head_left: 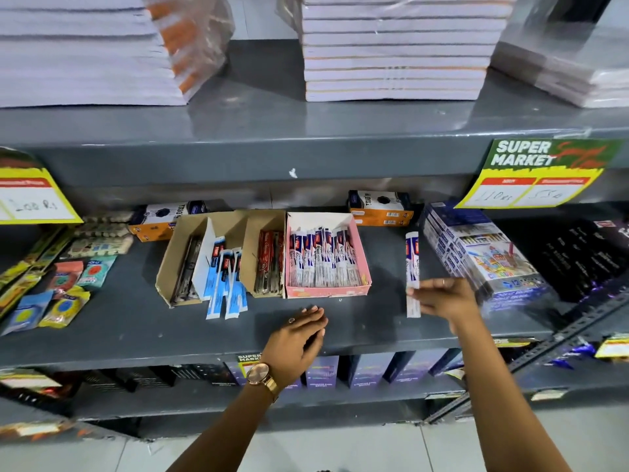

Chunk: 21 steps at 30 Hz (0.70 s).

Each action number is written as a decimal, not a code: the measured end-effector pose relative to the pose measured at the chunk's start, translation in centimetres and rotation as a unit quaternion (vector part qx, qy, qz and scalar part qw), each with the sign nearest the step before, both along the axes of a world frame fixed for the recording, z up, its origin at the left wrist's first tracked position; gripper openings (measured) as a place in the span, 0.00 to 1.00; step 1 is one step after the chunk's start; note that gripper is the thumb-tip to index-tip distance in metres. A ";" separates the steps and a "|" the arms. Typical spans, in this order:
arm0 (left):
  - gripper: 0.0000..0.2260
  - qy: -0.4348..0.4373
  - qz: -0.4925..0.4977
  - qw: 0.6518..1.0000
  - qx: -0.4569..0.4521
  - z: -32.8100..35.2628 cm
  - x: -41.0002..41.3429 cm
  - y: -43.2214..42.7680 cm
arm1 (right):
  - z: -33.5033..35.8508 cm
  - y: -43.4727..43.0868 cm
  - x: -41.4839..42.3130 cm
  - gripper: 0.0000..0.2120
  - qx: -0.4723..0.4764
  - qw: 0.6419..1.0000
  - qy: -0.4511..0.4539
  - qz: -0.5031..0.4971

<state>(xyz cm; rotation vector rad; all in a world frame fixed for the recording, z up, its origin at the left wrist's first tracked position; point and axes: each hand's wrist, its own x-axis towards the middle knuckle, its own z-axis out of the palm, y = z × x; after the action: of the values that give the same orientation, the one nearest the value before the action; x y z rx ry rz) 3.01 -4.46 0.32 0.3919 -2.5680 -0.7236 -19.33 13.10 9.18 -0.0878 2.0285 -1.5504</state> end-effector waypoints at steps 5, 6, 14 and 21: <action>0.12 0.068 0.029 0.972 0.223 2.9 -0.4 0.9 | 1.3 0.5 5.1 0.08 -0.071 0.993 -0.046 0.086; 0.13 0.086 0.023 0.949 0.302 3.4 -0.6 1.2 | 1.2 0.4 6.2 0.09 -0.072 0.990 -0.054 0.108; 0.20 0.043 0.092 0.738 0.667 5.5 -1.9 2.6 | -1.2 -0.3 11.7 0.06 0.003 0.964 -0.129 0.234; 0.18 0.008 0.122 0.687 0.716 5.4 -0.5 2.2 | -2.2 0.5 13.6 0.05 0.034 0.953 -0.162 0.254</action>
<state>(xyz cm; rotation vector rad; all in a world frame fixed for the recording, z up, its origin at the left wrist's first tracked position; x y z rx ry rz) 2.56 -2.30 5.68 1.0898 -1.2837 -2.4372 -5.70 13.61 6.97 -0.2852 1.6333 -1.0886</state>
